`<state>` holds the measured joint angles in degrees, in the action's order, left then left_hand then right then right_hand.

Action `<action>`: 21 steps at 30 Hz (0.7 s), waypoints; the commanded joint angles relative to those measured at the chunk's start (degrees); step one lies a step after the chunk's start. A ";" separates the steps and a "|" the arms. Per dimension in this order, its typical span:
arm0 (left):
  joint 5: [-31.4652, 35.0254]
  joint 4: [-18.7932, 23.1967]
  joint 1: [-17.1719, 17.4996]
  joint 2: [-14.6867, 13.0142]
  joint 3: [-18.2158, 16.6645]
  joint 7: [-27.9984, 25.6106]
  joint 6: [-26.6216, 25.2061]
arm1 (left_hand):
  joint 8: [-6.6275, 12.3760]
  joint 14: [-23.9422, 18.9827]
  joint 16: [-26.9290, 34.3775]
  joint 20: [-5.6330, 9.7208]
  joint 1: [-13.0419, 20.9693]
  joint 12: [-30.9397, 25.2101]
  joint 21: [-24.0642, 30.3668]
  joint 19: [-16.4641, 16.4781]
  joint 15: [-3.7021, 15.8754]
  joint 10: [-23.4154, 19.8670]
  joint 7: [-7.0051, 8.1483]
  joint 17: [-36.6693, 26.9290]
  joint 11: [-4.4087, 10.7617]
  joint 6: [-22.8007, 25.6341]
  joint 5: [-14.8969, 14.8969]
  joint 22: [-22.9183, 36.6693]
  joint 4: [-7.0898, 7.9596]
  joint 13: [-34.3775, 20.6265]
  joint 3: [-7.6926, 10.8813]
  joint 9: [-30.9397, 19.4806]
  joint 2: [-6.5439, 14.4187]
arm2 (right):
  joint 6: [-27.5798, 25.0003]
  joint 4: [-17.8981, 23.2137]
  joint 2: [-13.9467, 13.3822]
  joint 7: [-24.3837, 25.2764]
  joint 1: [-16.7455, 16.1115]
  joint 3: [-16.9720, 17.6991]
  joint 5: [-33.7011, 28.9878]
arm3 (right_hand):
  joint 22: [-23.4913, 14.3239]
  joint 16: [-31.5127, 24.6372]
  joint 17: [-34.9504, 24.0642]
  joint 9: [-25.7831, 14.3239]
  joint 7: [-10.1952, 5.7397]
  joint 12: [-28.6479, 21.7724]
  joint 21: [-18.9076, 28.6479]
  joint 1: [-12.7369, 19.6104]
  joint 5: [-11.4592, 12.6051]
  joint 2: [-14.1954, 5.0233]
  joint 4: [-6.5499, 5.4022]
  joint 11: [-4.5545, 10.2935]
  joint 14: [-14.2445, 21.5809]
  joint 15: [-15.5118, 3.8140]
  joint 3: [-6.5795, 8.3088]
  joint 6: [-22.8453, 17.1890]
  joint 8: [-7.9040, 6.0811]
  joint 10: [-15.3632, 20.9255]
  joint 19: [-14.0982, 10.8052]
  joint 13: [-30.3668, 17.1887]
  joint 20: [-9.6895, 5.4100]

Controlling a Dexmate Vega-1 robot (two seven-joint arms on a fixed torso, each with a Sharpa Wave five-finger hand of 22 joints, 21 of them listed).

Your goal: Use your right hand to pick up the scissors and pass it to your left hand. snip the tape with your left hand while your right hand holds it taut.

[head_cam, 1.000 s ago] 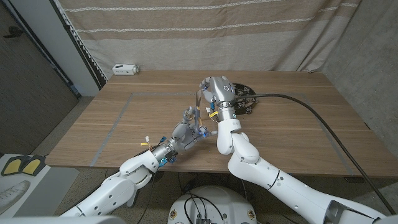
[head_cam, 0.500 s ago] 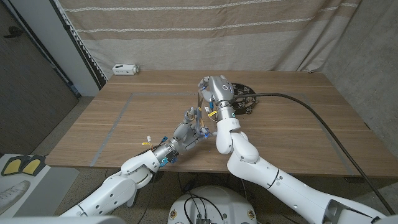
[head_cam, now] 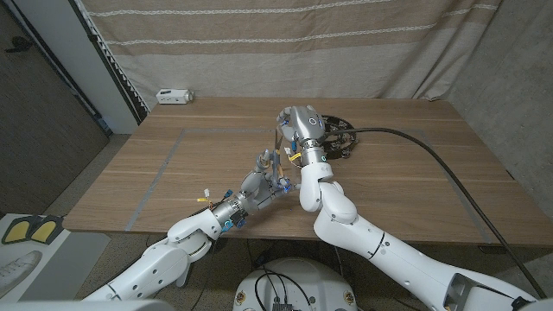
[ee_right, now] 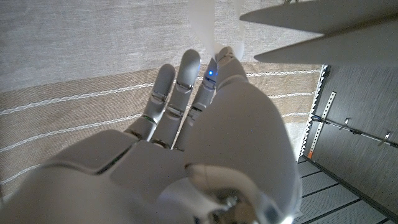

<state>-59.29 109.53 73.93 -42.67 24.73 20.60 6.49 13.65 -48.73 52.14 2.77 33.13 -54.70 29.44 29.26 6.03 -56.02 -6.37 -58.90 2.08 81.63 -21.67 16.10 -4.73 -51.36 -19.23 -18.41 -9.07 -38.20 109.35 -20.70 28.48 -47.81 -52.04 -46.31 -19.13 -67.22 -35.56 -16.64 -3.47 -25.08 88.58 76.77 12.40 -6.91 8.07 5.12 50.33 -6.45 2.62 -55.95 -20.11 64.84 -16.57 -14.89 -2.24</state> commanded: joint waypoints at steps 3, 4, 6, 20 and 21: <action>-0.13 -0.32 0.07 0.07 -0.14 0.31 0.33 | 0.45 0.15 0.28 -0.31 -0.17 -9.29 -0.10 0.23 2.77 -3.29 -3.54 0.09 3.66 -3.46 -0.29 0.26 0.23 -0.53 -0.08 -0.10 0.36 | -0.85 -0.21 -0.23 -0.49 0.51 -0.32 0.33 | -0.04 -0.73 0.13 -0.13 -0.04 -0.17 0.51 -0.07 -0.34 0.11 -0.14 3.31 -0.31 -6.04 0.37 0.16 0.29 4.60 0.51 -1.02 -2.17; -0.09 -0.38 0.04 0.10 -0.13 0.37 0.39 | 0.45 0.20 0.41 -0.29 -0.16 -9.14 -0.10 0.26 2.76 -3.34 -3.56 -0.15 3.71 -3.46 -0.29 0.26 0.24 -0.25 -0.08 -0.10 0.37 | -0.97 -0.28 -0.22 -0.53 0.52 -0.26 0.42 | -0.01 -0.78 0.18 -0.13 -0.07 -0.16 0.55 -0.07 -0.35 0.08 -0.15 3.35 -0.33 -6.04 0.39 0.15 0.30 4.58 0.48 -1.05 -2.22; -0.09 -0.37 0.05 0.11 -0.16 0.32 0.41 | 0.46 0.16 0.32 -0.30 -0.15 -9.14 -0.11 0.26 2.75 -3.37 -3.53 0.07 3.83 -3.47 -0.30 0.27 0.25 -0.20 -0.07 -0.12 0.38 | -1.19 -0.43 -0.23 -0.29 0.46 -0.08 0.54 | 0.02 -0.83 0.24 -0.13 -0.04 -0.14 0.58 -0.08 -0.36 0.05 -0.17 3.37 -0.35 -6.04 0.41 0.15 0.32 4.56 0.50 -1.09 -2.19; 0.33 -0.05 0.64 0.01 -0.40 -0.32 0.96 | 0.54 0.29 0.62 -0.31 -0.02 -9.60 -0.24 0.25 2.88 -3.23 -3.56 -0.22 3.70 -3.34 -0.37 0.35 0.32 -0.74 -0.02 -0.13 0.47 | -2.65 -1.23 -0.33 0.04 1.20 0.14 0.91 | 0.32 -1.39 0.70 -0.18 -0.12 -0.03 0.82 -0.14 -0.44 0.03 -0.20 3.35 -0.52 -6.04 0.54 0.27 0.54 4.70 0.56 -1.30 -2.25; 0.20 -0.06 0.66 0.03 -0.41 -0.25 0.95 | 0.54 0.12 0.46 -0.31 -0.03 -9.53 -0.23 0.29 2.80 -3.26 -3.53 0.18 3.71 -3.34 -0.37 0.36 0.34 -0.59 -0.02 -0.13 0.48 | -2.64 -1.21 -0.32 0.04 1.21 0.17 1.07 | 0.34 -1.42 0.74 -0.18 -0.14 -0.02 0.84 -0.14 -0.45 0.02 -0.20 3.35 -0.53 -6.04 0.55 0.23 0.53 4.68 0.54 -1.32 -2.28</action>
<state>-59.19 109.28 74.23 -42.66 24.47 20.54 7.03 13.65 -48.73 52.37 2.77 33.13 -54.70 29.22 29.26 6.03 -56.02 -6.37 -58.78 2.08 81.62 -21.67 16.38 -4.74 -51.63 -19.22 -18.34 -9.07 -39.95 108.48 -20.88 28.22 -47.03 -52.05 -45.60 -18.78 -68.10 -34.76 -16.63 -3.48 -24.89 88.99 76.77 11.97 -6.91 7.82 5.12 50.23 -6.56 2.87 -55.96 -19.69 64.84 -16.06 -14.89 -2.35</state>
